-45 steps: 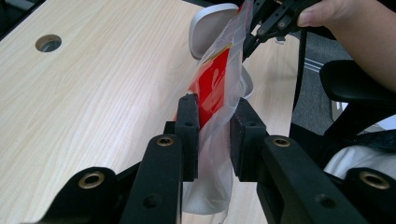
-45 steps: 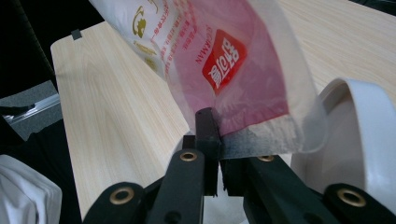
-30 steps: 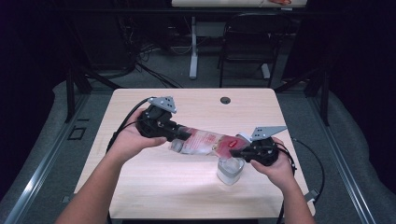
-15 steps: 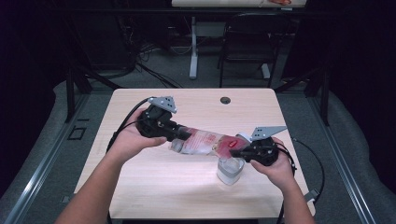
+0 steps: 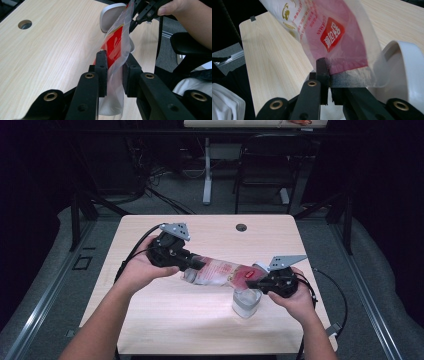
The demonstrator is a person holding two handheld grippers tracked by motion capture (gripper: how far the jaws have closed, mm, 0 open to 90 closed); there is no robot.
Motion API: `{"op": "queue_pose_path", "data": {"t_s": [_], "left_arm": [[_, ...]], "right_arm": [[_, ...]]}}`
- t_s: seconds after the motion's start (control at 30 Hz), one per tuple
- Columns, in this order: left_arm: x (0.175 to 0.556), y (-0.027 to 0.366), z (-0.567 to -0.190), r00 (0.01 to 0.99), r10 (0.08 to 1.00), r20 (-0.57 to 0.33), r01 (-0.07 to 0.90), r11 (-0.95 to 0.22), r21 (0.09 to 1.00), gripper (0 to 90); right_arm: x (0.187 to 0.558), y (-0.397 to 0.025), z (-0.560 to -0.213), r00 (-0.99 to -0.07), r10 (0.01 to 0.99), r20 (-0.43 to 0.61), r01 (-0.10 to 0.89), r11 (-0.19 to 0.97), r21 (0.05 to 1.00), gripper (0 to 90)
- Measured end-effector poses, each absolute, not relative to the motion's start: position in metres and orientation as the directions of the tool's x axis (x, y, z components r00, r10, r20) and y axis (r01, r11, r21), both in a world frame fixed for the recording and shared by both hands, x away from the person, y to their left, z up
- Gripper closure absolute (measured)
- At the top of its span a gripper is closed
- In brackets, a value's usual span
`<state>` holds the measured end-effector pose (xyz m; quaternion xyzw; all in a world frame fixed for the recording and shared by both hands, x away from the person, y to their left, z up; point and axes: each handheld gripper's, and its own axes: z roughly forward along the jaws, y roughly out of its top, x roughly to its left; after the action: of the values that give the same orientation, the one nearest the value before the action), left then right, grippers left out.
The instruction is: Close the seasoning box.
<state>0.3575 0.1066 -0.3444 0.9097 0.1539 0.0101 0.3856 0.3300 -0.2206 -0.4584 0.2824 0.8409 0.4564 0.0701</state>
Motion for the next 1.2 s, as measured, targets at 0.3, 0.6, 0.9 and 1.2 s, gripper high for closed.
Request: {"op": "queue_pose_path", "data": {"t_s": [0.3, 0.6, 0.9, 1.2], "left_arm": [[0.3568, 0.1058, -0.3440, 0.953, 0.287, -0.099, 0.270, -0.655, 0.705, 77.2], [0.3572, 0.1056, -0.3435, 0.954, 0.284, -0.097, 0.268, -0.657, 0.704, 77.3], [0.3570, 0.1051, -0.3428, 0.955, 0.281, -0.096, 0.265, -0.660, 0.703, 77.5], [0.3568, 0.1036, -0.3419, 0.955, 0.282, -0.093, 0.264, -0.661, 0.702, 77.5]], "right_arm": [[0.3300, -0.2206, -0.4583, -0.832, 0.538, 0.139, 0.411, 0.427, 0.806, 86.4], [0.3301, -0.2205, -0.4584, -0.832, 0.538, 0.138, 0.411, 0.428, 0.805, 86.4], [0.3299, -0.2203, -0.4583, -0.832, 0.538, 0.137, 0.411, 0.430, 0.804, 86.4], [0.3300, -0.2203, -0.4586, -0.831, 0.539, 0.138, 0.412, 0.429, 0.804, 86.4]]}}
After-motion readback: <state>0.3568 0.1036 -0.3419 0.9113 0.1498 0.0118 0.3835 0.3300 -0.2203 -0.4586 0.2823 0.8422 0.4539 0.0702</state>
